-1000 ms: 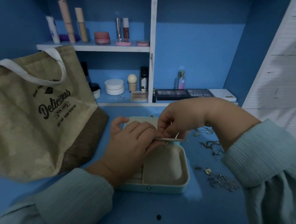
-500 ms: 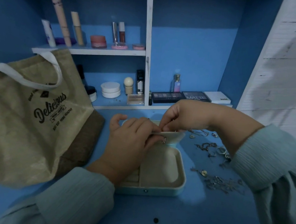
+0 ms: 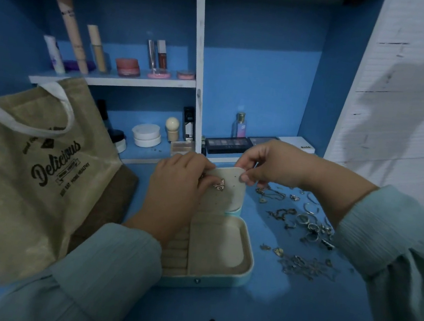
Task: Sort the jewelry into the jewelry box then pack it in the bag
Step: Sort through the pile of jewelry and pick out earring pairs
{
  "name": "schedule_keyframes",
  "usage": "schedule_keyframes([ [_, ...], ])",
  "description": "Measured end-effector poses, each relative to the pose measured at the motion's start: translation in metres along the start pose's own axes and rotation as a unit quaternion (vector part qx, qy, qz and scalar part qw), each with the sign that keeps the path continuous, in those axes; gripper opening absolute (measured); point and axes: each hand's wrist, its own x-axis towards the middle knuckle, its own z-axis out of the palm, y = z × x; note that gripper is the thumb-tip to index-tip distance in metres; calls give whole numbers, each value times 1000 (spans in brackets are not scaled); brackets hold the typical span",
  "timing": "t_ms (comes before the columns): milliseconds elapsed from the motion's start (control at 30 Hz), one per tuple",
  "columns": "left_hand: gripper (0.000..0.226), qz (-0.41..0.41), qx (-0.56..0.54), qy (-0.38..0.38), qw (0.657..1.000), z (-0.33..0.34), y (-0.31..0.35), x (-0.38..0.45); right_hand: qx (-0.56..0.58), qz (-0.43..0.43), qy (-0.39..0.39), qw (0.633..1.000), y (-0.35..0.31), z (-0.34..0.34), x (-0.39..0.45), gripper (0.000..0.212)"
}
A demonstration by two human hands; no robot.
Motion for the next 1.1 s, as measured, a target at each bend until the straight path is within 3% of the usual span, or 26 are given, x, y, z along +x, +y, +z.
schedule_keyframes([
  [200,33,-33,-49,-58,997,7,-19,17,81,51,82,992,12,7,13,12],
  [533,44,-61,-53,-170,982,34,-52,32,156,123,69,978,40,23,35,16],
  [733,47,-135,-98,-269,948,50,-62,33,122,176,93,972,45,37,43,13],
  [1000,25,-147,-84,-352,920,59,-61,32,49,184,70,979,50,45,41,13],
  [1100,33,-154,-74,-365,915,63,-61,31,71,182,62,979,52,45,36,14],
])
